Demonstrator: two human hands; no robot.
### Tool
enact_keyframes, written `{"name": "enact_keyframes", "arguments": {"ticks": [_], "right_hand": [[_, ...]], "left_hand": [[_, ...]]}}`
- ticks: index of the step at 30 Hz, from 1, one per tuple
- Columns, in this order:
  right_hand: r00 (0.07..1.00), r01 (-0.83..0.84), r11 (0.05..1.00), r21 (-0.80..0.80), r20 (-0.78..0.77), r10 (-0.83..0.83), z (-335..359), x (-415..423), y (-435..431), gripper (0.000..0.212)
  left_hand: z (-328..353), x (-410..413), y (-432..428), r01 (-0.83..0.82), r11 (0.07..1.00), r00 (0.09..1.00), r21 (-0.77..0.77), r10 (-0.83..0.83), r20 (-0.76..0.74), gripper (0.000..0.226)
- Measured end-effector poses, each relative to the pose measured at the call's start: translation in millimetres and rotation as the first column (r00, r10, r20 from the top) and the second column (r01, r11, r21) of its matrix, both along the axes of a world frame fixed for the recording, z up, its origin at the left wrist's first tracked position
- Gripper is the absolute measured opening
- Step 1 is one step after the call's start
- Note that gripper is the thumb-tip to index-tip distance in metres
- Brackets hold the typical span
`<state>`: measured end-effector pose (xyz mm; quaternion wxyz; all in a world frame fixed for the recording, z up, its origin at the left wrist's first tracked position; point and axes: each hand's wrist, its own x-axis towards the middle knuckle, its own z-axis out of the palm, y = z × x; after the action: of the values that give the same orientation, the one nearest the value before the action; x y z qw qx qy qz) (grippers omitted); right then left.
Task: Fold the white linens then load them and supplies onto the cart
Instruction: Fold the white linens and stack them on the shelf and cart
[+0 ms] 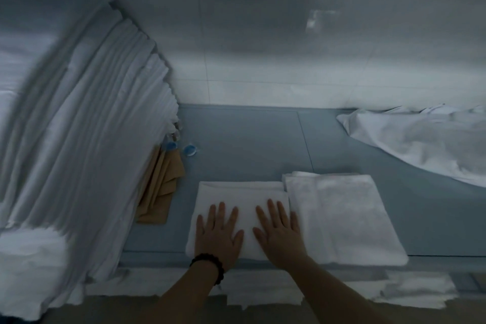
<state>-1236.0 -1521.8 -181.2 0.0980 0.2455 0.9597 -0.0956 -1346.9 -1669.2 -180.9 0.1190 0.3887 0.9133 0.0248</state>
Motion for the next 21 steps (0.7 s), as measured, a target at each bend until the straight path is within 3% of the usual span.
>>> {"name": "enact_keyframes", "arguments": {"ticks": [10, 13, 17, 21], "right_hand": [[1.000, -0.021, 0.999, -0.036, -0.008, 0.020, 2, 19, 17, 0.064], [0.999, -0.006, 0.996, -0.085, -0.032, 0.003, 1, 14, 23, 0.063], [0.991, 0.058, 0.990, -0.129, -0.110, -0.072, 3, 6, 31, 0.057], [0.988, 0.081, 0.985, -0.150, -0.118, -0.100, 2, -2, 30, 0.058]], "left_hand": [[2, 14, 10, -0.011, 1.000, 0.998, 0.029, 0.009, 0.065, 0.061], [7, 0, 6, -0.090, 0.990, 0.996, 0.105, 0.088, 0.019, 0.061], [4, -33, -1, -0.163, 0.984, 0.986, 0.078, 0.160, 0.038, 0.059], [1, -44, -3, -0.107, 0.991, 0.993, 0.081, 0.103, 0.050, 0.064]]}}
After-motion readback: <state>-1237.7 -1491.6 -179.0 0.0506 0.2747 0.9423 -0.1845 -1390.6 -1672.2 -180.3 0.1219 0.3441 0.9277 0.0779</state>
